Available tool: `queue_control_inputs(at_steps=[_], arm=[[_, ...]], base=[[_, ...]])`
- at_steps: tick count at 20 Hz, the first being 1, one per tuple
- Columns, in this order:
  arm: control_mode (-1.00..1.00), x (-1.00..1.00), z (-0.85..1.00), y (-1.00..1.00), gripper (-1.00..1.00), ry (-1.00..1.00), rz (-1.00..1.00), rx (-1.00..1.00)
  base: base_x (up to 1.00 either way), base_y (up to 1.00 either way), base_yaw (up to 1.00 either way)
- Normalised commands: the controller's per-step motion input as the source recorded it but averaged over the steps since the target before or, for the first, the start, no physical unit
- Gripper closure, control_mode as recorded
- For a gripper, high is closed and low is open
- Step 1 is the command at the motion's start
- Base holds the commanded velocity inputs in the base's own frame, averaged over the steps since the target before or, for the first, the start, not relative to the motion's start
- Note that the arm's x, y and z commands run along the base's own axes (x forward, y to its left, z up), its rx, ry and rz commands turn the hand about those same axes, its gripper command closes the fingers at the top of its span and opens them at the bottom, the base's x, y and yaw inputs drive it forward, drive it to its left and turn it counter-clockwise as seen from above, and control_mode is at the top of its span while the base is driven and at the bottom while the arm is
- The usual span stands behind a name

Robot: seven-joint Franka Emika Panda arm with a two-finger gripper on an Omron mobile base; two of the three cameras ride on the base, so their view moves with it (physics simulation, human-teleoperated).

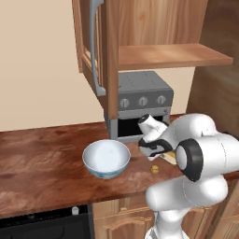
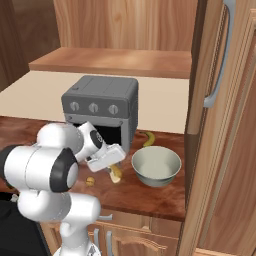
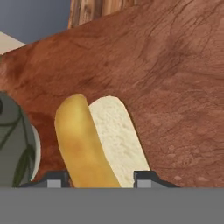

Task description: Pick both bowls and place them on the counter. Then place the hotdog bun in one bowl and place the cookie dough ball in the other bowl.

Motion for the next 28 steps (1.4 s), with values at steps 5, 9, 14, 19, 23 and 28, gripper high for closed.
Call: queue_control_inputs(at_steps=[5, 9, 14, 19, 23, 28], arm=[[-1.0, -0.35, 0.6, 0.0, 1.0, -0.07, -0.01, 0.0], [-1.0, -0.15, 0.75, -0.08, 1.0, -0.13, -0.01, 0.0], [-1.0, -0.03, 0.59, -0.23, 1.0, -0.15, -0.02, 0.0], [-1.0, 0.0, 0.38, -0.3, 1.0, -0.13, 0.0, 0.0], [-1.0, 0.02, 0.43, -0.33, 1.0, -0.07, 0.0, 0.0], [-1.0, 0.06, 0.45, -0.37, 1.0, -0.02, 0.0, 0.01]], base=[[0.0, 0.0, 0.0], [0.0, 0.0, 0.0], [0.0, 0.0, 0.0], [0.0, 0.0, 0.0], [0.0, 0.0, 0.0], [0.0, 0.0, 0.0]])
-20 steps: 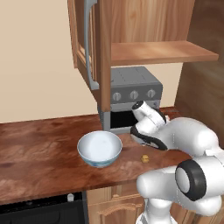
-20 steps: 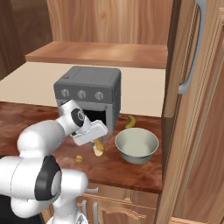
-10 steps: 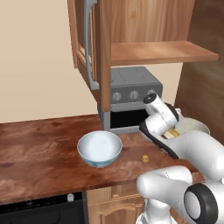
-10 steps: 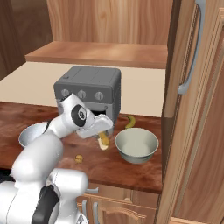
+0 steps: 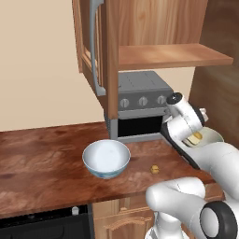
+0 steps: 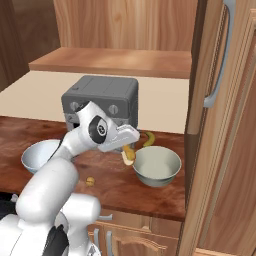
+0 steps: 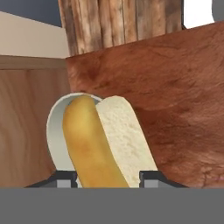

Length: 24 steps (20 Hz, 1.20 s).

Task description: Pick both bowls and place them on the counter. Then place the hotdog bun in one bowl and place the cookie dough ball in the other bowl.

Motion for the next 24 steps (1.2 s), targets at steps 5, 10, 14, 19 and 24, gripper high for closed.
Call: queue_control_inputs(at_steps=[5, 10, 14, 19, 24], arm=[[-1.0, 0.06, 0.21, -0.43, 1.0, 0.0, 0.0, 0.03], [-1.0, 0.13, -0.14, -0.53, 1.0, 0.02, 0.0, 0.08], [-1.0, 0.18, -0.25, -0.43, 1.0, 0.05, 0.0, 0.06], [-1.0, 0.14, -0.34, -0.09, 1.0, 0.11, 0.0, 0.0], [-1.0, 0.08, -0.29, -0.06, 1.0, 0.07, 0.0, 0.0]], base=[[0.0, 0.0, 0.0], [0.0, 0.0, 0.0], [0.0, 0.0, 0.0], [0.0, 0.0, 0.0], [0.0, 0.0, 0.0]])
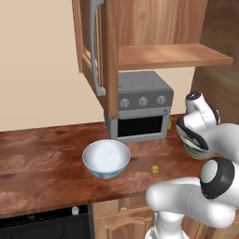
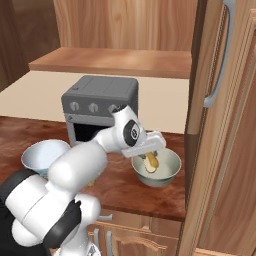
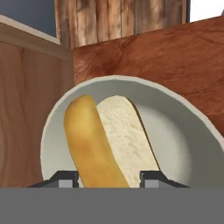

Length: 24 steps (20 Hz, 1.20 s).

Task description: Pick both bowls and place them on the counter. Then place the hotdog bun in one bowl and place the cookie dough ball in the other bowl.

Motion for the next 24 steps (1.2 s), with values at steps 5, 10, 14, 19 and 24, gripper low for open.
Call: queue_control_inputs(at_steps=[5, 10, 14, 19, 24], arm=[[-1.0, 0.0, -0.25, -0.19, 1.0, 0.01, 0.0, 0.02], [-1.0, 0.0, -0.17, -0.16, 1.0, 0.06, 0.0, 0.03], [-1.0, 0.0, -0.08, -0.27, 1.0, 0.09, 0.0, 0.06], [-1.0, 0.0, -0.04, -0.09, 1.0, 0.16, 0.0, 0.01], [-1.0, 0.0, -0.03, 0.04, -1.0, 0.1, -0.02, 0.0]], base=[[0.0, 0.0, 0.0], [0.0, 0.0, 0.0], [0.0, 0.0, 0.0], [0.0, 0.0, 0.0], [0.0, 0.0, 0.0]])
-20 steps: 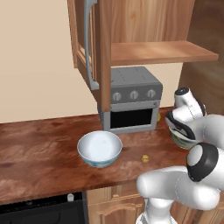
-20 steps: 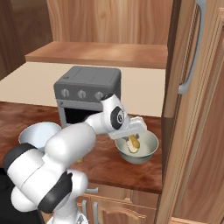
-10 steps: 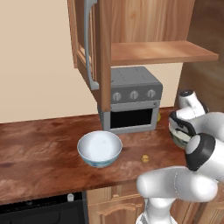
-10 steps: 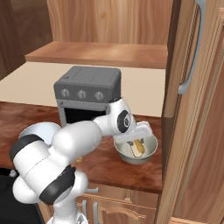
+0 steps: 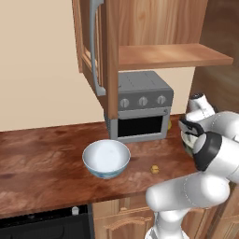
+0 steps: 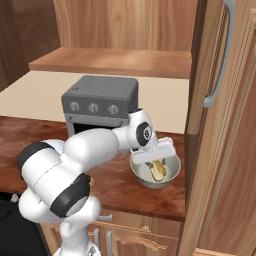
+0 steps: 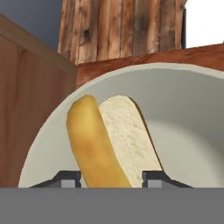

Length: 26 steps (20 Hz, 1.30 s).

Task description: Pick both bowls and place them on the counter. Then place the hotdog bun in one bowl and place the cookie dough ball in the other bowl.

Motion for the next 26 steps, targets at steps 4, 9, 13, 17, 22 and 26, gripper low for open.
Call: queue_control_inputs(at_steps=[4, 9, 13, 17, 22, 26], arm=[[-1.0, 0.0, 0.03, 0.21, -1.0, 0.05, -0.04, 0.0], [-1.0, -0.02, 0.26, 0.11, -1.0, 0.01, -0.03, 0.0], [-1.0, -0.31, 0.56, 0.13, -1.0, -0.03, -0.01, 0.0], [-1.0, -0.53, 0.28, 0.29, -1.0, -0.04, 0.0, 0.0], [-1.0, -0.59, 0.0, 0.47, -1.0, 0.0, 0.0, 0.0], [-1.0, -0.44, 0.02, 0.63, -1.0, 0.02, 0.0, 0.0]], base=[[0.0, 0.0, 0.0], [0.0, 0.0, 0.0], [0.0, 0.0, 0.0], [0.0, 0.0, 0.0], [0.0, 0.0, 0.0], [0.0, 0.0, 0.0]])
